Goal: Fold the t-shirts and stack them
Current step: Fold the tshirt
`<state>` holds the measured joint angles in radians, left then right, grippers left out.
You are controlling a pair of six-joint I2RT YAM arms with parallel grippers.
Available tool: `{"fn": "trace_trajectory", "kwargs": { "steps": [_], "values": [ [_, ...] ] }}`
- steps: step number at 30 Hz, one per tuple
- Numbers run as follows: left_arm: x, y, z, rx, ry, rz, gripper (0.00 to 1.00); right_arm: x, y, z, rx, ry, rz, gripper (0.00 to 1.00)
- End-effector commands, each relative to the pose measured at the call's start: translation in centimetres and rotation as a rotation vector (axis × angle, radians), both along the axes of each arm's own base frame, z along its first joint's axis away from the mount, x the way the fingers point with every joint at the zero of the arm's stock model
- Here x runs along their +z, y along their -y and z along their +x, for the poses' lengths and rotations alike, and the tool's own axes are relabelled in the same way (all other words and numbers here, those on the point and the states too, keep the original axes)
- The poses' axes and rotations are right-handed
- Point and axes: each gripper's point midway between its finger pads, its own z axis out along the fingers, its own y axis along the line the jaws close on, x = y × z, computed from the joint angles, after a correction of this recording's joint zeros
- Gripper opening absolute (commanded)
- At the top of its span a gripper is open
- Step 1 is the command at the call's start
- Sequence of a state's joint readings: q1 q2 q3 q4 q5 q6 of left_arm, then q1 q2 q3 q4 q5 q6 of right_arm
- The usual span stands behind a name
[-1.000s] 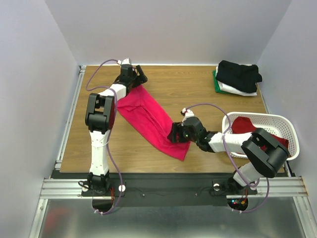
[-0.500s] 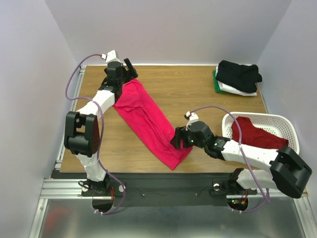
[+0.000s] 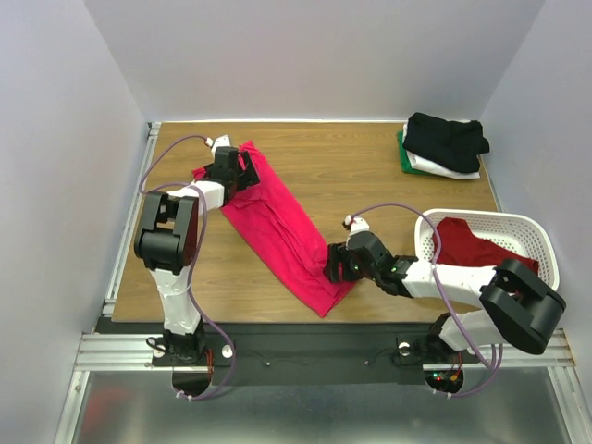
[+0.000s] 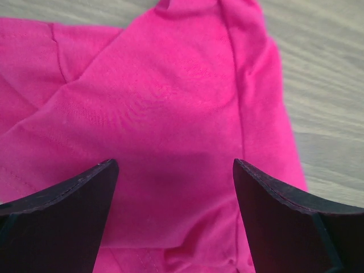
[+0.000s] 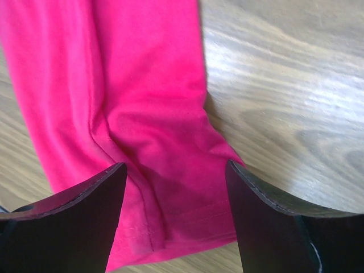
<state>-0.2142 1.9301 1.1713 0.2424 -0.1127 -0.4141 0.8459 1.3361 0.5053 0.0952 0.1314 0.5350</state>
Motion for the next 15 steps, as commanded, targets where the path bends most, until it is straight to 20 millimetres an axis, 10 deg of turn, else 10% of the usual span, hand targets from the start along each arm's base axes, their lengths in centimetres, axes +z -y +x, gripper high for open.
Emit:
{"fn": "trace_trajectory", "kwargs": {
  "steps": [1, 15],
  "values": [
    [1.2, 0.4, 1.8, -0.024, 0.046, -0.003, 0.95, 0.9, -1.4, 0.1, 0.021, 0.028, 0.058, 0.75],
    [1.0, 3.2, 6.4, -0.086, 0.065, -0.075, 0.95, -1.3, -2.8, -3.7, 0.147, -0.116, 0.097, 0.75]
  ]
}}
